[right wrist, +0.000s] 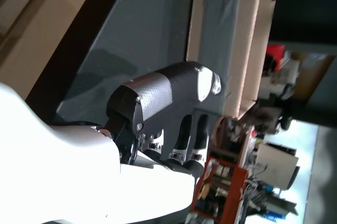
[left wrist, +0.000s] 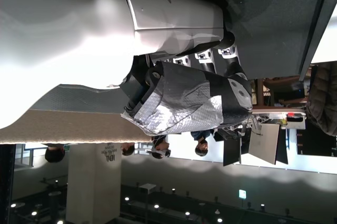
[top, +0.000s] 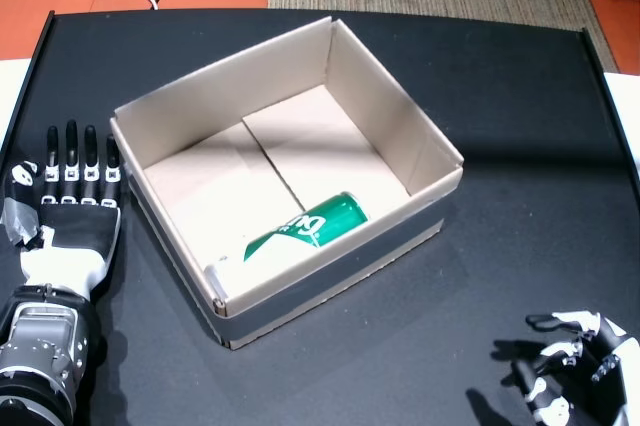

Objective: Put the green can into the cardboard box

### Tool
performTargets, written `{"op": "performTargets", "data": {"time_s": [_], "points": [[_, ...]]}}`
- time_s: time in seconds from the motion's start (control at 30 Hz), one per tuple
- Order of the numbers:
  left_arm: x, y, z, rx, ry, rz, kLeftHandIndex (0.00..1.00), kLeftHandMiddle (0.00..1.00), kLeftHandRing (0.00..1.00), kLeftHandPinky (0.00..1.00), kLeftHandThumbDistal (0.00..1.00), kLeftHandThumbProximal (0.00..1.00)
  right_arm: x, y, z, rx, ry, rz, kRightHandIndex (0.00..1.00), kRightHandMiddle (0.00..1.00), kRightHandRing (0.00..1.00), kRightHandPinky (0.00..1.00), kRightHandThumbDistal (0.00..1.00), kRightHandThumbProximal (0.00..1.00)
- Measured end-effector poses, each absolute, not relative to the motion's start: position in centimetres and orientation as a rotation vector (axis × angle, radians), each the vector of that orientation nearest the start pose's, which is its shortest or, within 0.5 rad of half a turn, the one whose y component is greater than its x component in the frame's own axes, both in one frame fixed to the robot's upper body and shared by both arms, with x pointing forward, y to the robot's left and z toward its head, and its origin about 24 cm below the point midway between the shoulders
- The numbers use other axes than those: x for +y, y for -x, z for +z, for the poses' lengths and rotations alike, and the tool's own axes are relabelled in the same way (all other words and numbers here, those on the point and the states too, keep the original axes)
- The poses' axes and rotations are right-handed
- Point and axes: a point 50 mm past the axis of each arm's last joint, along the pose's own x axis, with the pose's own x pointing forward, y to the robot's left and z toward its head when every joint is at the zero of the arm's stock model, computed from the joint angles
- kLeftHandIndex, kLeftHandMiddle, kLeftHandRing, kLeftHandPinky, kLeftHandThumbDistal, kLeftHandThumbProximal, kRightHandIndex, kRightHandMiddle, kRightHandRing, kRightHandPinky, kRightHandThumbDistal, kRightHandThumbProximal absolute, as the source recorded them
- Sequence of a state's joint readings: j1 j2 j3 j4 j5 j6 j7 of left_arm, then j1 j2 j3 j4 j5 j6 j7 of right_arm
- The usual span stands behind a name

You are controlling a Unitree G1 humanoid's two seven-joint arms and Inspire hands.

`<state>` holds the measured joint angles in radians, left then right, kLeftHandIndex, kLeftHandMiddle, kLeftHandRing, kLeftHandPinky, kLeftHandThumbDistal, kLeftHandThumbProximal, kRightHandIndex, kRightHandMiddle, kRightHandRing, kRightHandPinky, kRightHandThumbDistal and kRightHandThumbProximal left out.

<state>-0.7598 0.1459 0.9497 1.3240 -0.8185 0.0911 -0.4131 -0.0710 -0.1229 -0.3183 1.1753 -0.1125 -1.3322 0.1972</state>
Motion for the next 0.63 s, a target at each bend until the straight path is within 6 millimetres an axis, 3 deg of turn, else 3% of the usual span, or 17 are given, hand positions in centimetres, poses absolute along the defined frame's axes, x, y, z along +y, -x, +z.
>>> {"op": "performTargets", "data": {"time_s": [0.2,0.3,0.4,0.57,0.63], "points": [[21.4,-33.6,-0.9,0.077,1.463,0.268,0.53,0.55,0.65,0.77,0.0,0.57,-20.0,-17.2,-5.8,-0.15,0.225,-0.102,0.37,0.39,0.47,0.58,0.68,0.2],[21.5,-33.6,-0.9,0.078,1.46,0.274,0.53,0.55,0.65,0.79,0.0,0.6,-19.6,-17.3,-5.9,-0.155,0.228,-0.098,0.35,0.38,0.47,0.58,0.71,0.25],[21.7,-33.6,-0.9,0.078,1.452,0.277,0.5,0.53,0.64,0.77,0.0,0.59,-19.4,-17.5,-5.7,-0.168,0.248,-0.071,0.37,0.36,0.44,0.58,0.84,0.28],[21.8,-33.6,-0.9,0.079,1.45,0.277,0.5,0.54,0.65,0.77,0.0,0.57,-19.1,-17.8,-5.7,-0.167,0.258,-0.052,0.35,0.35,0.44,0.59,0.83,0.33],[21.8,-33.6,-0.9,0.081,1.448,0.277,0.51,0.54,0.65,0.76,0.0,0.59,-19.1,-17.8,-5.7,-0.169,0.265,-0.046,0.35,0.35,0.43,0.59,0.84,0.31]]}}
